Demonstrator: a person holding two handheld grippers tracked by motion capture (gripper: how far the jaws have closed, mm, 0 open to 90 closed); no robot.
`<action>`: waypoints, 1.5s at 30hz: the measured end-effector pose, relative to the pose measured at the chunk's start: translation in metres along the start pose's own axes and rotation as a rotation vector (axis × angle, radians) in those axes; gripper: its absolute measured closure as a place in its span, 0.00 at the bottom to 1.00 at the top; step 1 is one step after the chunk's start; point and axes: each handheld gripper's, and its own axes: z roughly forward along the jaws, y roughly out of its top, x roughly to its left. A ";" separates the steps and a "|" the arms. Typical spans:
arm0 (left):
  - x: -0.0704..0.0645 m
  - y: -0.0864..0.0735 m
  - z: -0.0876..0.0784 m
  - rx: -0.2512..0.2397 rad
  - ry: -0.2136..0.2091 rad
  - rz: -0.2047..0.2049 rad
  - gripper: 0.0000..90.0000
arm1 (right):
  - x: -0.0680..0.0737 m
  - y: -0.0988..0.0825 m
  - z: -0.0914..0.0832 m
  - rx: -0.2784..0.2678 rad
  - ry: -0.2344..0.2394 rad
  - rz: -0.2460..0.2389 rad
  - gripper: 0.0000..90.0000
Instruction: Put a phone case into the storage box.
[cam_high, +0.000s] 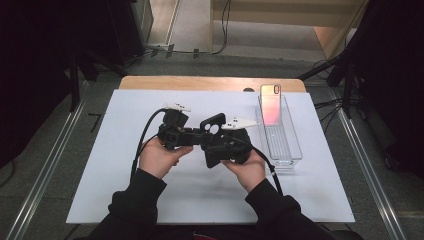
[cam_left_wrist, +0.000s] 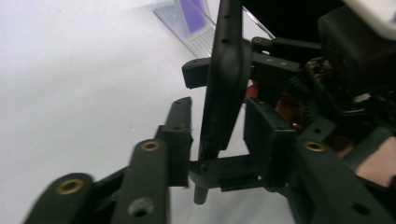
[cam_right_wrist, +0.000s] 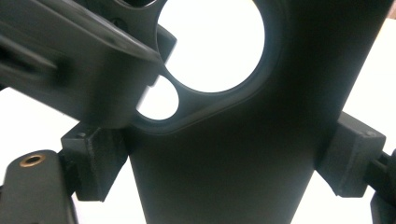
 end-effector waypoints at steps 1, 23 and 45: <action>0.000 0.001 -0.001 -0.005 -0.009 -0.004 0.61 | -0.001 0.000 0.000 0.002 -0.001 0.001 0.14; 0.026 -0.024 -0.003 0.028 -0.067 0.072 0.35 | -0.028 -0.003 -0.004 0.036 -0.027 0.055 0.14; 0.045 -0.078 -0.002 0.086 -0.041 0.104 0.35 | -0.031 0.000 -0.011 0.040 -0.014 0.029 0.14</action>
